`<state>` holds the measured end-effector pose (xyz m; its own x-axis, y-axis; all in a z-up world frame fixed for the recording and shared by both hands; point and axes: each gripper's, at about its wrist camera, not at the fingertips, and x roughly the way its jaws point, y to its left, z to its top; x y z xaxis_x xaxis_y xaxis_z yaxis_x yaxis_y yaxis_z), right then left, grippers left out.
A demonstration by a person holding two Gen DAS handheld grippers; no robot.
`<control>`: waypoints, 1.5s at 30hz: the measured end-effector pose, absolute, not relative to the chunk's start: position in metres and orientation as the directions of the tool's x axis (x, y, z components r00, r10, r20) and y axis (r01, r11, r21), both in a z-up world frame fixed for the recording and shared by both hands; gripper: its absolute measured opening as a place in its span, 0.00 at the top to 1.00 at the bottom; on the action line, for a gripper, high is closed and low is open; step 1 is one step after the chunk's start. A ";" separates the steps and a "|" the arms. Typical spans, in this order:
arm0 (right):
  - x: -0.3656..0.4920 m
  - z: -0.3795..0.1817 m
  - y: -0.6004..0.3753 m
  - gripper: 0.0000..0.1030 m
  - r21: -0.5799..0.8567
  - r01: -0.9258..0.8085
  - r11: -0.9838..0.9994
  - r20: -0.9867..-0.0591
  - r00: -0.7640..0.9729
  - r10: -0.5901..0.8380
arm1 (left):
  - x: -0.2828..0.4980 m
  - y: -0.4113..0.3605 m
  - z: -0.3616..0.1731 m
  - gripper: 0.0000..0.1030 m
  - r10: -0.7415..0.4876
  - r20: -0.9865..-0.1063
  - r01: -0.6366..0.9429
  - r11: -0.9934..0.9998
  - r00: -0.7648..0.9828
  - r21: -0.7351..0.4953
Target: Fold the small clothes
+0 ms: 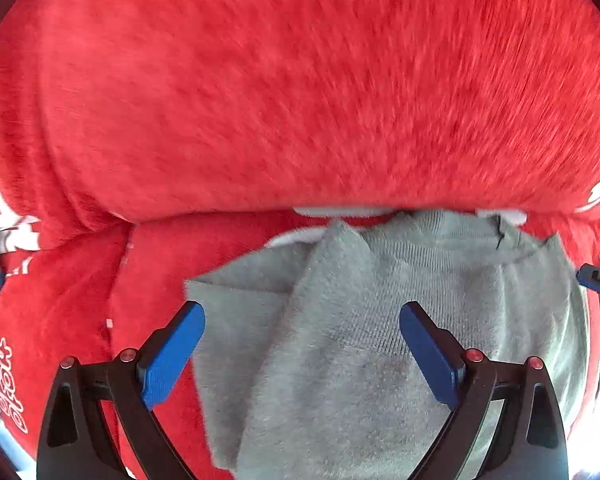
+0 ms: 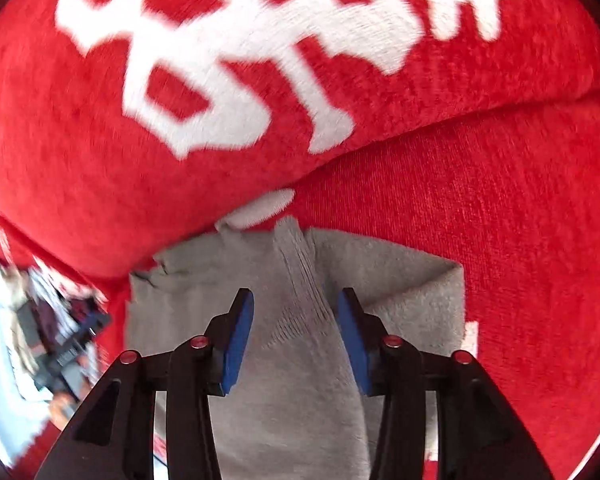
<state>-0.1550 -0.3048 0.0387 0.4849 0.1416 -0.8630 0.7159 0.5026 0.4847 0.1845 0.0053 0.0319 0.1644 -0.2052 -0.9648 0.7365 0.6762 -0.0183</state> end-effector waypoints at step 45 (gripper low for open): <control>-0.232 0.015 -0.176 0.92 0.361 0.636 0.683 -0.927 0.327 0.185 | 0.058 0.149 0.012 0.40 -0.144 -0.990 0.687 0.720 0.013 -0.095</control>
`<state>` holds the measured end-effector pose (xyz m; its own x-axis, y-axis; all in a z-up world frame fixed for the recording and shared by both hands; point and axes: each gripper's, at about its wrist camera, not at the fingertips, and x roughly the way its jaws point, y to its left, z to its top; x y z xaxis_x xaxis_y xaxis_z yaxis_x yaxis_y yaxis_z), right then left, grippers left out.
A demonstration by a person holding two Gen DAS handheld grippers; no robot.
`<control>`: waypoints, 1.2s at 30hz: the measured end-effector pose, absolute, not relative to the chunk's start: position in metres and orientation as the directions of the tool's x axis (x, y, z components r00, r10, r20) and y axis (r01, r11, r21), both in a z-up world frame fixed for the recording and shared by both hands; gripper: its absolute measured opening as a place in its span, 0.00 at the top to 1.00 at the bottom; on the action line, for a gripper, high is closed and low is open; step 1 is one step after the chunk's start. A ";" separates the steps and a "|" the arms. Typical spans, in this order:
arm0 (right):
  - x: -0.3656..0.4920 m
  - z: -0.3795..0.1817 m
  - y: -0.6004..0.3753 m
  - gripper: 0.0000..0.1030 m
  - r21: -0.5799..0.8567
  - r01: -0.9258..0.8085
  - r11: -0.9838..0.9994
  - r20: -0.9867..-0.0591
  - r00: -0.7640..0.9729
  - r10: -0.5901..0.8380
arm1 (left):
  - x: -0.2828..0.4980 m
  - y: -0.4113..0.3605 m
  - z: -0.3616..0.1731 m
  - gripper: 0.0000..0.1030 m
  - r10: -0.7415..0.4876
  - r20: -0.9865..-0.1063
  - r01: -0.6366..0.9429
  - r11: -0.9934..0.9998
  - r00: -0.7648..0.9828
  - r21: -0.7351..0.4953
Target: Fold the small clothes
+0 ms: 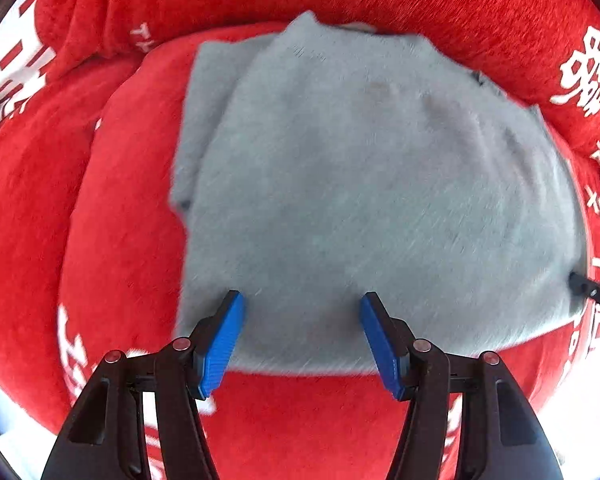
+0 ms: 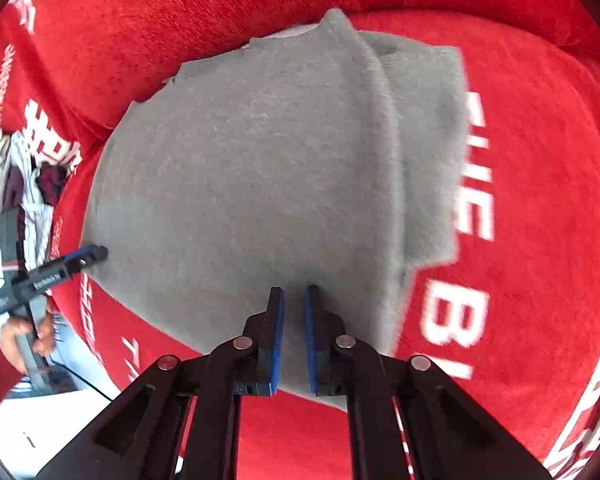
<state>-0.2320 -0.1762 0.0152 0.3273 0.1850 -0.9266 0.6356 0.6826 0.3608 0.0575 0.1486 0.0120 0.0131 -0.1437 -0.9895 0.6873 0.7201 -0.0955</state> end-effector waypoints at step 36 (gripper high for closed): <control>-0.130 -0.049 -0.002 0.58 0.769 0.613 -0.182 -0.564 0.784 0.259 | 0.126 0.175 0.010 0.84 -0.305 -0.907 0.753 0.512 -0.289 -0.413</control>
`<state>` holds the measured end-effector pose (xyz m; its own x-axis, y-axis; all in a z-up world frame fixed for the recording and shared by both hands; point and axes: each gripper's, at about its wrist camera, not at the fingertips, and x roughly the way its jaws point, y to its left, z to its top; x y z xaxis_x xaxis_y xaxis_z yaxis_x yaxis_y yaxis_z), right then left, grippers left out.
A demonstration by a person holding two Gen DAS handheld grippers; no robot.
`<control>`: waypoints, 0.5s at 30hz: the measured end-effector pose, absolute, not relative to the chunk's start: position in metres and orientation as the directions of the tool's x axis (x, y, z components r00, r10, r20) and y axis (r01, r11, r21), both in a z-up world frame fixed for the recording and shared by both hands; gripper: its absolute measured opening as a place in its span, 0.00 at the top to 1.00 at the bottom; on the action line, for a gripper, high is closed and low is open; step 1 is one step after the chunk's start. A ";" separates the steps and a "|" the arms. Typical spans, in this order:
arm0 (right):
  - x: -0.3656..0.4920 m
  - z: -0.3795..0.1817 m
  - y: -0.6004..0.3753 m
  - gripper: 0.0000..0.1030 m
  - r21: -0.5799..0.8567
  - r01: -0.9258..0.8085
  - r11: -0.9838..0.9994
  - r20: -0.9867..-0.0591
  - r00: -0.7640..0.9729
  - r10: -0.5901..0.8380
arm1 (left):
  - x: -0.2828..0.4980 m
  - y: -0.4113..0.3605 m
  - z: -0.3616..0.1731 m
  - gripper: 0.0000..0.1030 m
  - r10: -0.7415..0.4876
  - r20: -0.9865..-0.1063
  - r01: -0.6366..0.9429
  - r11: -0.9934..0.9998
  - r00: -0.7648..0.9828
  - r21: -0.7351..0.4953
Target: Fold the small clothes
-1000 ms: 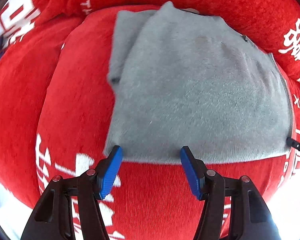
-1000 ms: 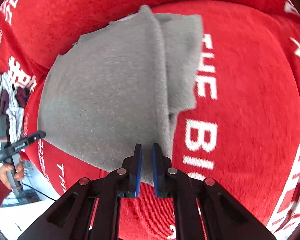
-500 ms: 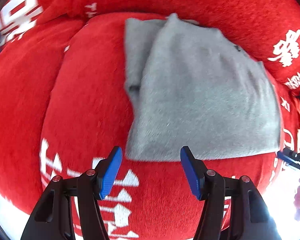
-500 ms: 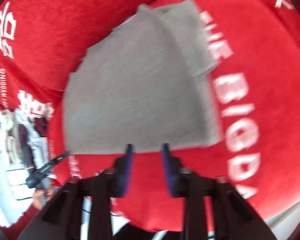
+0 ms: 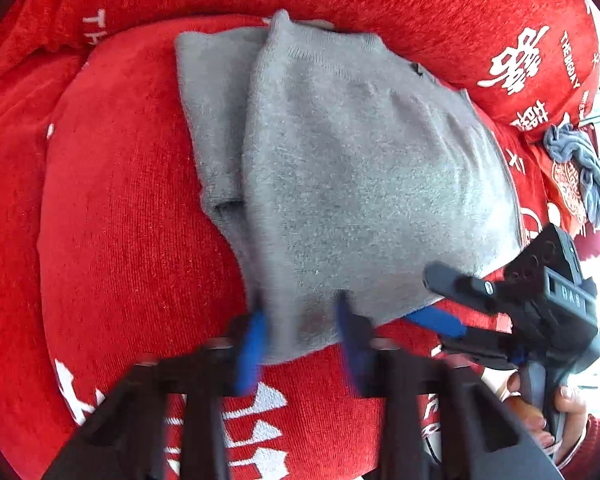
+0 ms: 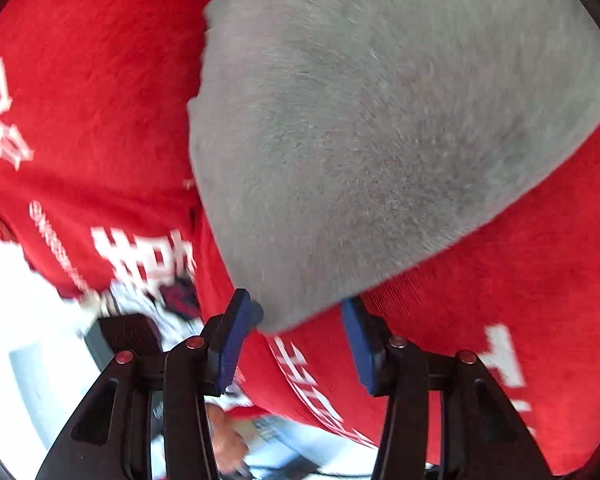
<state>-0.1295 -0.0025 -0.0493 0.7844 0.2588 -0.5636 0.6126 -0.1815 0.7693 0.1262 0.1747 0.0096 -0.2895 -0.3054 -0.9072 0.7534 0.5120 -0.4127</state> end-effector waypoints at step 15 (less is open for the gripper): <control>-0.122 -0.043 0.011 0.95 0.666 0.744 0.048 -0.718 0.623 0.309 | 0.128 0.216 0.007 0.92 -0.348 -0.888 0.741 0.501 -0.300 -0.446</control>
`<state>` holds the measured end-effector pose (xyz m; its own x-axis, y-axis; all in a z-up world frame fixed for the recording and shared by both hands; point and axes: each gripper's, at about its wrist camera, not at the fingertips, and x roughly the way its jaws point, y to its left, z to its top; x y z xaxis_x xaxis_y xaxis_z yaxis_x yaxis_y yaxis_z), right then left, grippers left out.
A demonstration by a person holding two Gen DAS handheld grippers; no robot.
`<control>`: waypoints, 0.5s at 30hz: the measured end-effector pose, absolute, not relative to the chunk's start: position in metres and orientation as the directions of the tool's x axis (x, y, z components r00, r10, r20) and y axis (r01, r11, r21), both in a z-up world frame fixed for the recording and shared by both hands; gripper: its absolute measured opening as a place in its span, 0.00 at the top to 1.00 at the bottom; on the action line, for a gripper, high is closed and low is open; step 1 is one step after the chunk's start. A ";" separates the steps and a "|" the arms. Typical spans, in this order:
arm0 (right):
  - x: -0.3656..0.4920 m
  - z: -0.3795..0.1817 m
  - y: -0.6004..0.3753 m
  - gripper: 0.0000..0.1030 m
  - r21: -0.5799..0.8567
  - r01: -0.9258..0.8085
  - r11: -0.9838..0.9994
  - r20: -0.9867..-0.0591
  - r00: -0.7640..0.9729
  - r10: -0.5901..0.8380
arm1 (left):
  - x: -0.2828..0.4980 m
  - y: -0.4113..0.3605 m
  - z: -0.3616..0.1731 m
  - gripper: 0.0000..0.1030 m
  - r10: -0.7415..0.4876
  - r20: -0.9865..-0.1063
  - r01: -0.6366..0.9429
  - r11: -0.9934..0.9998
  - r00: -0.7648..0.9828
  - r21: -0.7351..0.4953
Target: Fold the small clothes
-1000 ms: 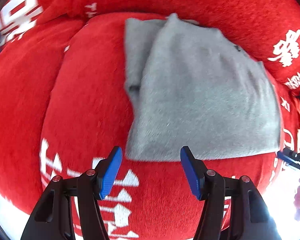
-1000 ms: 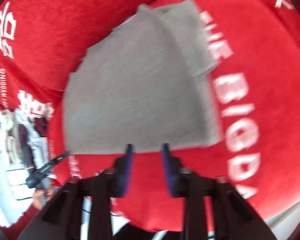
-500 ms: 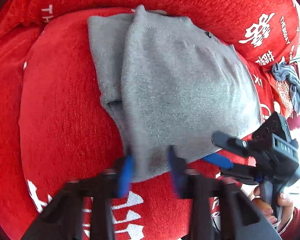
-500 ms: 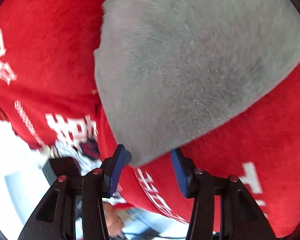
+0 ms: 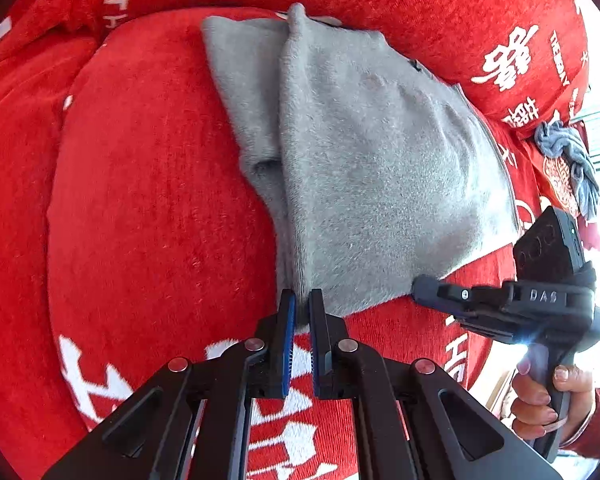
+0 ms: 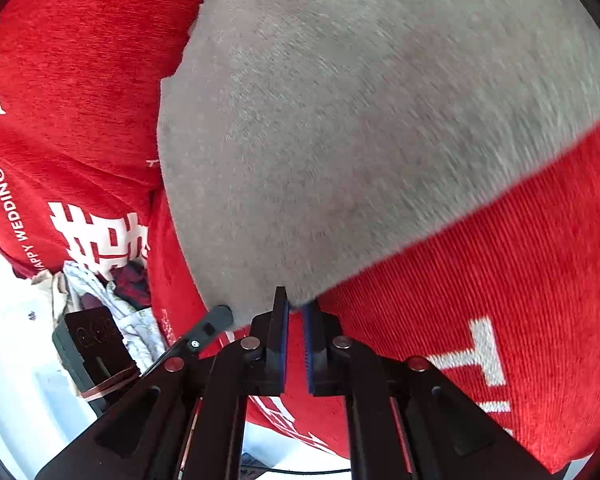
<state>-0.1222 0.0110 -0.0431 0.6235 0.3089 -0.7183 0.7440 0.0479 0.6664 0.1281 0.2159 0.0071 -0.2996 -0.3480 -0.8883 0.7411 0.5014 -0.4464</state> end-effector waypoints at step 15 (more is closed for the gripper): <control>-0.015 0.012 0.014 0.90 0.440 0.674 0.594 -0.893 0.396 0.213 | 0.136 0.236 0.021 0.92 -0.251 -0.953 0.725 0.623 -0.170 -0.294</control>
<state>-0.0152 0.0144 0.0124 0.3963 0.2126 -0.8932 0.6735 0.5938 0.4401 0.1357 0.2365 0.0212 -0.1702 -0.2512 -0.9529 0.7247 0.6234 -0.2938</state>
